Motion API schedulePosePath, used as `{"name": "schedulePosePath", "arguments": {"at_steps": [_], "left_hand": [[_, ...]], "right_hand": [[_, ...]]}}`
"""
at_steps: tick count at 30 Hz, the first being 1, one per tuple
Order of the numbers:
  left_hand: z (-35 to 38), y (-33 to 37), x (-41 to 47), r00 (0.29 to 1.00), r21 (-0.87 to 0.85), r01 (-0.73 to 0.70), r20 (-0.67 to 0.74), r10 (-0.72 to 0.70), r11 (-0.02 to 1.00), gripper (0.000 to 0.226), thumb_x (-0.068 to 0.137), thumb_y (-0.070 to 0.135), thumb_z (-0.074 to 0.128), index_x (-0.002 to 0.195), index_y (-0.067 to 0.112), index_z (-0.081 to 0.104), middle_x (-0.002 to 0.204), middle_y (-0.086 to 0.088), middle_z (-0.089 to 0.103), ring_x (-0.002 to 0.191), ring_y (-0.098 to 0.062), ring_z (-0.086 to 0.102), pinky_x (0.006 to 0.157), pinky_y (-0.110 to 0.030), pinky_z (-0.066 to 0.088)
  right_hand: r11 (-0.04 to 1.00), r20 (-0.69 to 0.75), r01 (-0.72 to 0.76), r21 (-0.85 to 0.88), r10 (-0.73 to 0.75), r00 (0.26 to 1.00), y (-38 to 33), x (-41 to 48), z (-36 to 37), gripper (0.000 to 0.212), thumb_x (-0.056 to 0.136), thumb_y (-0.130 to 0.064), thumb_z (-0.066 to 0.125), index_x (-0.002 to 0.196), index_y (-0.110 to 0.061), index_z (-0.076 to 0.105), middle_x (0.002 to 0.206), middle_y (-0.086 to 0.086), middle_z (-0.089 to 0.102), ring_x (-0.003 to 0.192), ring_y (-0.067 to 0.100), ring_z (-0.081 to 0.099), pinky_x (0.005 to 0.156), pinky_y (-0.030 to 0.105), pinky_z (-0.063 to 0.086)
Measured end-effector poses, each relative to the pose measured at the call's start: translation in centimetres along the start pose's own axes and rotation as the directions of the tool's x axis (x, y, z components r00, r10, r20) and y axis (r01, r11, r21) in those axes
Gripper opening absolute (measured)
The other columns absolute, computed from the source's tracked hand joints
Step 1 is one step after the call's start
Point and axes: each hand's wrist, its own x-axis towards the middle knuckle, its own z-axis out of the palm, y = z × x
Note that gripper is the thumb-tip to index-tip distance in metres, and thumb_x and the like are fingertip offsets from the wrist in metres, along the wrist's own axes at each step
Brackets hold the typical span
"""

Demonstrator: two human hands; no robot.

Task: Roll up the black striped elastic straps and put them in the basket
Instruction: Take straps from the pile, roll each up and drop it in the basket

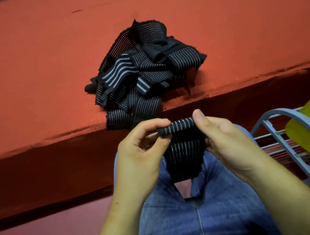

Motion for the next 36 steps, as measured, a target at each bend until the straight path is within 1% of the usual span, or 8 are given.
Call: {"name": "schedulePosePath", "arguments": {"at_steps": [3, 5, 10, 15, 20, 26, 31, 36], "left_hand": [[0.0, 0.1, -0.1, 1.0, 0.01, 0.0, 0.007, 0.0, 1.0, 0.034, 0.087, -0.015, 0.068, 0.103, 0.014, 0.076, 0.109, 0.007, 0.077, 0.102, -0.004, 0.072, 0.089, -0.016, 0.053], [0.0, 0.0, -0.1, 0.999, -0.005, 0.031, 0.032, -0.031, 1.0, 0.043, 0.086, -0.017, 0.064, 0.113, 0.014, 0.073, 0.115, 0.006, 0.076, 0.108, -0.004, 0.071, 0.09, -0.016, 0.053], [0.4, -0.2, -0.3, 0.986, -0.104, 0.147, 0.099, -0.137, 0.984, 0.058, 0.091, 0.017, 0.064, 0.146, 0.026, 0.048, 0.134, 0.008, 0.068, 0.124, -0.008, 0.064, 0.1, -0.02, 0.051], [1.3, 0.2, -0.5, 0.982, -0.014, 0.16, 0.101, -0.158, 0.987, 0.057, 0.095, 0.04, 0.05, 0.151, 0.031, 0.041, 0.129, 0.016, 0.069, 0.119, 0.007, 0.062, 0.094, -0.008, 0.046], [1.5, 0.3, -0.6, 0.986, -0.032, 0.14, 0.098, -0.136, 0.99, 0.043, 0.107, 0.026, 0.044, 0.149, 0.028, 0.04, 0.129, 0.013, 0.069, 0.118, 0.002, 0.065, 0.092, -0.01, 0.048], [0.8, 0.5, -0.5, 0.977, -0.032, 0.176, 0.124, -0.171, 0.984, 0.052, 0.094, 0.038, 0.055, 0.146, 0.033, 0.048, 0.119, 0.012, 0.073, 0.111, -0.002, 0.069, 0.089, -0.015, 0.052], [-0.2, 0.1, -0.5, 0.988, 0.005, 0.13, 0.087, -0.13, 0.991, 0.03, 0.096, 0.023, 0.067, 0.125, 0.029, 0.067, 0.112, 0.007, 0.076, 0.104, -0.019, 0.071, 0.089, -0.022, 0.057], [-0.2, -0.3, -0.4, 0.992, -0.03, 0.101, 0.077, -0.099, 0.994, 0.027, 0.093, 0.017, 0.069, 0.12, 0.018, 0.07, 0.11, 0.001, 0.077, 0.103, -0.024, 0.071, 0.086, -0.021, 0.056]], "right_hand": [[0.999, 0.003, 0.023, 0.023, -0.023, 1.0, 0.0, -0.1, -0.1, 0.054, 0.086, -0.066, 0.068, 0.108, -0.019, 0.08, 0.107, 0.014, 0.08, 0.102, 0.025, 0.076, 0.092, 0.044, 0.058], [0.999, 0.001, 0.022, 0.026, -0.022, 1.0, -0.1, -0.1, -0.1, 0.035, 0.094, -0.046, 0.067, 0.112, -0.018, 0.079, 0.109, 0.014, 0.079, 0.106, 0.03, 0.076, 0.096, 0.046, 0.057], [0.999, 0.009, 0.034, 0.018, -0.034, 0.999, 0.1, -0.3, 0.0, 0.022, 0.1, -0.022, 0.063, 0.116, -0.013, 0.075, 0.111, 0.017, 0.078, 0.111, 0.037, 0.073, 0.099, 0.05, 0.057], [0.996, 0.06, 0.088, -0.035, -0.086, 0.994, 0.3, -0.3, 0.6, 0.017, 0.105, -0.023, 0.063, 0.117, -0.016, 0.071, 0.111, 0.013, 0.078, 0.105, 0.025, 0.075, 0.093, 0.039, 0.061], [0.986, 0.066, 0.129, -0.101, -0.123, 0.99, 0.7, -0.2, 1.8, 0.024, 0.1, -0.039, 0.056, 0.117, -0.027, 0.068, 0.114, 0.002, 0.077, 0.111, 0.019, 0.073, 0.099, 0.046, 0.056], [0.98, 0.035, 0.175, -0.092, -0.172, 0.984, 0.4, -0.5, 1.9, 0.016, 0.108, -0.02, 0.055, 0.116, -0.018, 0.069, 0.11, 0.003, 0.078, 0.105, 0.016, 0.075, 0.091, 0.034, 0.058], [0.981, -0.011, 0.179, -0.081, -0.18, 0.984, 0.5, -0.4, 1.3, 0.016, 0.107, -0.02, 0.056, 0.114, -0.015, 0.069, 0.107, 0.005, 0.078, 0.101, 0.018, 0.075, 0.086, 0.032, 0.058], [0.988, -0.025, 0.15, -0.026, -0.151, 0.988, 0.5, -0.5, 1.2, 0.023, 0.098, -0.031, 0.061, 0.112, -0.016, 0.071, 0.107, 0.005, 0.078, 0.1, 0.017, 0.075, 0.085, 0.032, 0.059]]}}
